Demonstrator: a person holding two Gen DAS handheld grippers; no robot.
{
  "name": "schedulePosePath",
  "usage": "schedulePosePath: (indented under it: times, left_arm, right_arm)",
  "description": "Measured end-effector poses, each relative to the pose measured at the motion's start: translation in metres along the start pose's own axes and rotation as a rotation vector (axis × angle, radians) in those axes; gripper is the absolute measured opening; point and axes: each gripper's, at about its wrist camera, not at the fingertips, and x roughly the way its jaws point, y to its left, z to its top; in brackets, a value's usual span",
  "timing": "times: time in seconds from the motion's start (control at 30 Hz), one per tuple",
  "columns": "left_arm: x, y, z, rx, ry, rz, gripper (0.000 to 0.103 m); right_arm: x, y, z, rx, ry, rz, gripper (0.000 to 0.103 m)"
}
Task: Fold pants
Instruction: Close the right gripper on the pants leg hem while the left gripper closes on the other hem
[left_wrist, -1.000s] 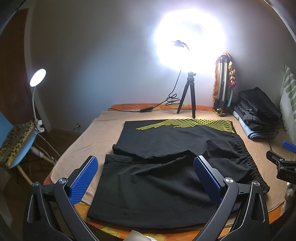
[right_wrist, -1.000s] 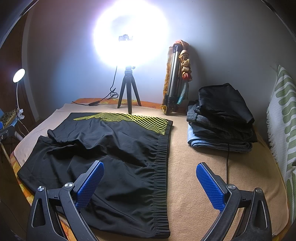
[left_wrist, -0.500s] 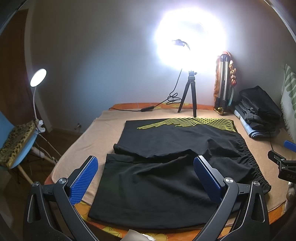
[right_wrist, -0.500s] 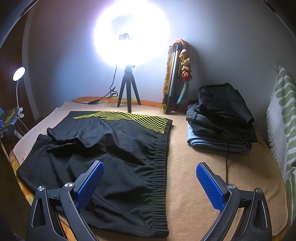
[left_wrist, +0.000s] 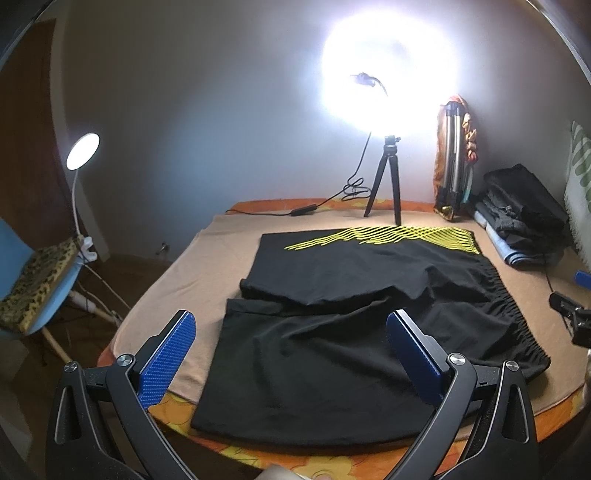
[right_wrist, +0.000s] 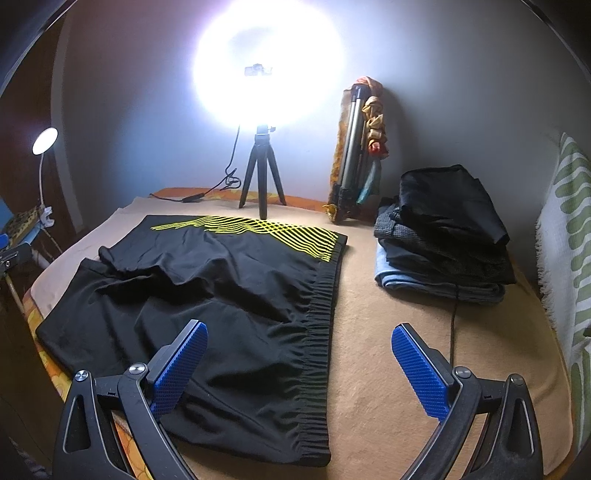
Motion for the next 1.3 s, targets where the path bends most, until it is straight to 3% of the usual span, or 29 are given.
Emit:
schedulePosePath:
  times: [0.17,0.3,0.47,0.73,1.0,1.13,1.3]
  left_arm:
    - [0.002,0.018,-0.01,-0.002,0.017,0.025,0.103]
    - [0.004,0.033,-0.022,0.012,0.024,-0.002,0.103]
    - [0.011,0.046,-0.039,0.042,0.048,-0.078,0.103]
    - [0.02,0.046,-0.062,0.154,0.108,-0.115,0.098]
    - [0.028,0.047,-0.074,0.154,0.179,-0.217,0.083]
    - [0.034,0.047,-0.076,0.179,0.205,-0.258,0.079]
    - [0.043,0.052,-0.079,0.196,0.23,-0.289,0.076]
  right_arm:
    - [-0.003,0.0,-0.005,-0.042,-0.003,-0.002,0.101]
    - [-0.002,0.003,-0.008,-0.076,0.002,0.005,0.101]
    - [-0.001,0.011,-0.015,-0.15,0.018,0.083,0.101]
    - [0.0,0.027,-0.037,-0.373,0.035,0.185,0.099]
    - [0.001,0.04,-0.063,-0.523,0.122,0.315,0.079]
    - [0.008,0.043,-0.072,-0.581,0.17,0.332,0.066]
    - [0.021,0.042,-0.081,-0.631,0.232,0.339,0.062]
